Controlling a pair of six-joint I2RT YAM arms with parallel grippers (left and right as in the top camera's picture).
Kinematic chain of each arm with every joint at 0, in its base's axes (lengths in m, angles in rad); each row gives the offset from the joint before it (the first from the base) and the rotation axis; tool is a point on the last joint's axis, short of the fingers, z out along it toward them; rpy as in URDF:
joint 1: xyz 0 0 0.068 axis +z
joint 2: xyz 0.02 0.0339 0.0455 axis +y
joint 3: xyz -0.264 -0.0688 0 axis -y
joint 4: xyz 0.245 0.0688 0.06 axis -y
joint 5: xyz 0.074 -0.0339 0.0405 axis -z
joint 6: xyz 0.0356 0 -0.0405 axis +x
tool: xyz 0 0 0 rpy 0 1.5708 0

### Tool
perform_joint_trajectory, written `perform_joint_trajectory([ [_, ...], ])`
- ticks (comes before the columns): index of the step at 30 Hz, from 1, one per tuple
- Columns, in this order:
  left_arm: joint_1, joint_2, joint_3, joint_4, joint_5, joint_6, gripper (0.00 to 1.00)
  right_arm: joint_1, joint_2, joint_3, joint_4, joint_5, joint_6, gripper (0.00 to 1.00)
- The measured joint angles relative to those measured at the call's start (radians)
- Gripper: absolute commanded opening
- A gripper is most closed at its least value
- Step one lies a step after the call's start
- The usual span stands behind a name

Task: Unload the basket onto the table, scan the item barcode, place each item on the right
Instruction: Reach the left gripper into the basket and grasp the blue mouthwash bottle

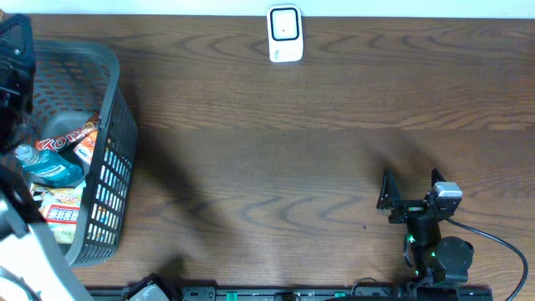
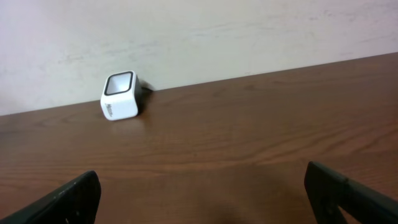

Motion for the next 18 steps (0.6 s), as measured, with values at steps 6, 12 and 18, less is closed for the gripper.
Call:
perform_joint_trajectory([
  [6,-0.006,-0.087,0.130,-0.424,-0.392,0.099,0.99,0.000,0.000,0.000,0.000,0.000,0.000,0.99],
  [12,-0.006,0.002,0.158,-0.649,-0.721,0.198,0.98,0.000,0.000,0.000,0.000,0.000,0.000,0.99],
  [18,-0.006,0.140,0.156,-0.672,-0.732,0.296,0.98,0.000,0.000,0.000,0.000,0.000,0.000,0.99],
])
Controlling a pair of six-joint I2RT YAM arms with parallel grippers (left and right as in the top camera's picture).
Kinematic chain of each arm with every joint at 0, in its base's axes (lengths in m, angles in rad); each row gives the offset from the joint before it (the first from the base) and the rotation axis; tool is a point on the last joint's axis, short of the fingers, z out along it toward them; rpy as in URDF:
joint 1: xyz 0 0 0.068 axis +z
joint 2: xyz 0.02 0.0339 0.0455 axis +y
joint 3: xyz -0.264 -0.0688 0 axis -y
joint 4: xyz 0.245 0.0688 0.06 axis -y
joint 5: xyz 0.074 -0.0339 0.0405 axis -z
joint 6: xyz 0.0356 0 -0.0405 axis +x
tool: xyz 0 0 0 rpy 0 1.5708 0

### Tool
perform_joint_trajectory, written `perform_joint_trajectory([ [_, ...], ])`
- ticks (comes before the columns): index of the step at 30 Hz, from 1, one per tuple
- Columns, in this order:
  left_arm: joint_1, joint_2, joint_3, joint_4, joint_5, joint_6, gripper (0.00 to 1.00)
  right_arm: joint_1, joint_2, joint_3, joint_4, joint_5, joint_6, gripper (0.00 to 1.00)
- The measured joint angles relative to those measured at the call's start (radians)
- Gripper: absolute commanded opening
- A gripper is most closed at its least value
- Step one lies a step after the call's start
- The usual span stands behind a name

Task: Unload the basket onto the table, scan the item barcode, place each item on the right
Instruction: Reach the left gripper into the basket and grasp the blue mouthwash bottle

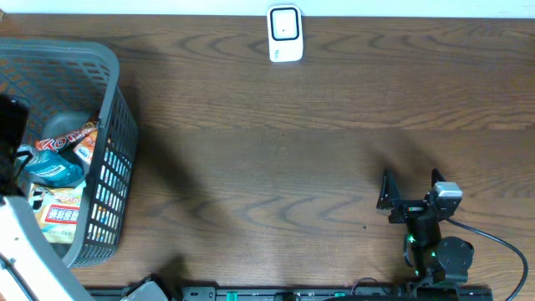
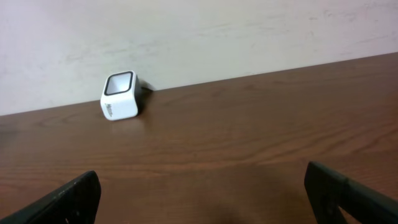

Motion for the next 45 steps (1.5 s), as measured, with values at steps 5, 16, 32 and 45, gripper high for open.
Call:
perform_joint_trajectory([
  [5,0.000,0.077,0.000,-0.013,0.024,0.030,0.98,0.000,0.000,0.000,0.000,0.000,0.000,0.99],
  [16,0.000,0.284,0.000,-0.178,-0.156,-0.235,0.98,0.000,0.000,0.000,0.000,0.000,0.000,0.99],
  [32,0.000,0.498,0.000,-0.064,-0.187,-0.287,1.00,0.000,0.000,0.000,0.000,0.000,0.000,0.99],
  [45,0.000,0.528,0.000,-0.053,-0.224,-0.292,0.25,0.000,0.000,0.000,0.000,0.000,0.000,0.99],
])
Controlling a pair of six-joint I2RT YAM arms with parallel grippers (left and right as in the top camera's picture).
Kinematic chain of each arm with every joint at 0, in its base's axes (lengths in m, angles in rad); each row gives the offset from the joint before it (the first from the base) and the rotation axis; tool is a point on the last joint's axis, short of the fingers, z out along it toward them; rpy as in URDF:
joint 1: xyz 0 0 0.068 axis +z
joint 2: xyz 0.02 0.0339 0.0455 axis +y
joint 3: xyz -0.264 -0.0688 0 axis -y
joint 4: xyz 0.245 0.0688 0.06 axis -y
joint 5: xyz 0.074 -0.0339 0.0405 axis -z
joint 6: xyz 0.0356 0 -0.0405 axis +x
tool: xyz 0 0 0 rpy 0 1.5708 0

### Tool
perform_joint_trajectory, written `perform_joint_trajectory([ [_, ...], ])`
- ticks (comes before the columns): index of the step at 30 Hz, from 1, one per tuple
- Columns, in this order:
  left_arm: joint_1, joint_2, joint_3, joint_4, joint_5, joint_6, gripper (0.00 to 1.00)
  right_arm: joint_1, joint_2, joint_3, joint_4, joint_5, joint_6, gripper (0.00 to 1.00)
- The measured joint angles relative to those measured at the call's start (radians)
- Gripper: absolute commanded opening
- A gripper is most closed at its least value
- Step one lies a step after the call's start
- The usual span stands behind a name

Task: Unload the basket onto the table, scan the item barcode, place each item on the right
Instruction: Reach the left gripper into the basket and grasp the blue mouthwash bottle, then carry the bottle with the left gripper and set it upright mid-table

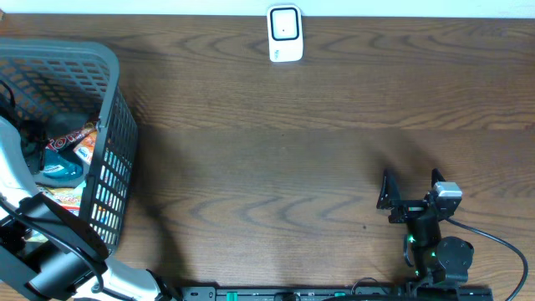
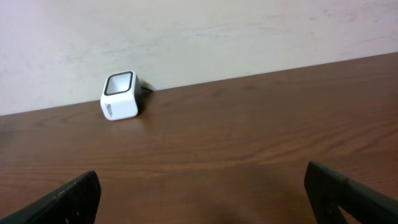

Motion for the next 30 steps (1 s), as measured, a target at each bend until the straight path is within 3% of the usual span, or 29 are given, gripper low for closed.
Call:
perform_joint_trajectory([
  [11,0.000,-0.043,0.000,-0.001,0.001,0.002,0.23,0.000,0.000,0.000,0.000,0.000,0.000,0.99],
  [18,0.000,-0.309,0.010,0.005,0.036,0.001,0.23,0.000,0.000,0.000,0.000,0.000,0.000,0.99],
  [24,0.001,-0.555,0.022,0.030,0.183,-0.053,0.23,0.000,0.000,0.000,0.000,0.000,0.000,0.99],
  [30,-0.011,-0.714,0.023,0.047,0.424,-0.126,0.23,0.000,0.000,0.000,0.000,0.000,0.000,0.99],
])
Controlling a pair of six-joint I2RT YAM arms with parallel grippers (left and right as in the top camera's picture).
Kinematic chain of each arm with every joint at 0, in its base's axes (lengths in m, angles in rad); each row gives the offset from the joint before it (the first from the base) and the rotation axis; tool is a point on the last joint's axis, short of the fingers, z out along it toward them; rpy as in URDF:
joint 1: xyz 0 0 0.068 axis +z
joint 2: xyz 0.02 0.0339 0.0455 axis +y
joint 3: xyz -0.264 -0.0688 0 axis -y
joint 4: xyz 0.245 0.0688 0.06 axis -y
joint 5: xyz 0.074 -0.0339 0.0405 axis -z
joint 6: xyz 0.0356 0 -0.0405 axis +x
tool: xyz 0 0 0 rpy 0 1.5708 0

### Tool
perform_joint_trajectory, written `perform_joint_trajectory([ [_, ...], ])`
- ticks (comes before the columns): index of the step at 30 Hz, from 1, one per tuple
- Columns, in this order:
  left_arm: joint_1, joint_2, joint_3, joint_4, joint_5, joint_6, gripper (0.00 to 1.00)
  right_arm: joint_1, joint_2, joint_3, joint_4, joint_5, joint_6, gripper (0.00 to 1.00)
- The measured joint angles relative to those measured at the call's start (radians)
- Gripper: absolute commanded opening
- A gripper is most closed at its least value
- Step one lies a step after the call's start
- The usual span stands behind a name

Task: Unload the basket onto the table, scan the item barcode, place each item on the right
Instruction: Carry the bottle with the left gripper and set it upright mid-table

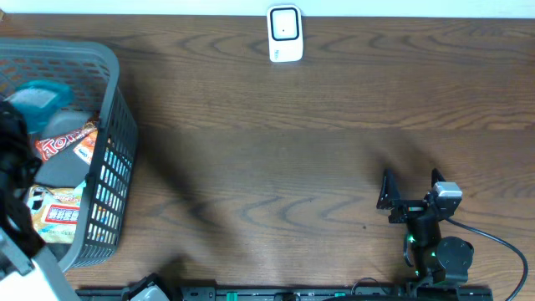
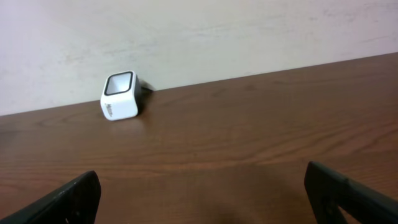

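Observation:
At the table's left stands the grey basket. Over its far left part a teal-blue bottle shows blurred and raised, with my left gripper dark against its near side and apparently shut on it; the fingers themselves are hard to make out. The white barcode scanner stands at the far edge of the table, and the right wrist view has the scanner against the wall. My right gripper rests near the front right, wide open and holding nothing, its fingers at the bottom corners of its wrist view.
Left in the basket are a packet with red lettering, a pale snack pack and a grey rounded item. A black cable runs off from the right arm's base. Brown tabletop lies between basket and scanner.
The left arm reached down into the basket beside the teal-blue bottle; now the bottle is off the basket floor, higher and toward the far left corner, with the left gripper on it. Right arm unmoved.
The left gripper first hung over the basket's far left, the teal-blue bottle lying among the packets. Then it was lower at the basket's left side, then down inside next to the bottle. Now the bottle is raised in it. The right gripper stayed open and still.

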Motion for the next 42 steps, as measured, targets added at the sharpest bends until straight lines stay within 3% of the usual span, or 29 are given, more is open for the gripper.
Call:
perform_joint_trajectory([
  [4,-0.102,-0.033,0.000,0.000,0.097,-0.025,0.23,0.000,0.000,0.000,0.000,0.000,0.000,0.99],
  [10,-0.398,0.020,0.000,0.000,0.127,-0.029,0.23,0.000,0.000,0.000,0.000,0.000,0.000,0.99],
  [16,-0.749,0.190,0.000,-0.010,-0.006,-0.002,0.23,0.000,0.000,0.000,0.000,0.000,0.000,0.99],
  [22,-1.005,0.431,0.000,-0.009,-0.145,0.039,0.23,0.000,0.000,0.000,0.000,0.000,0.000,0.99],
  [31,-1.160,0.693,0.000,-0.002,-0.242,0.314,0.24,0.000,0.000,0.000,0.000,0.000,0.000,0.99],
  [42,-1.172,0.719,0.000,0.029,-0.261,0.756,0.24,0.000,0.000,0.000,0.000,0.000,0.000,0.99],
])
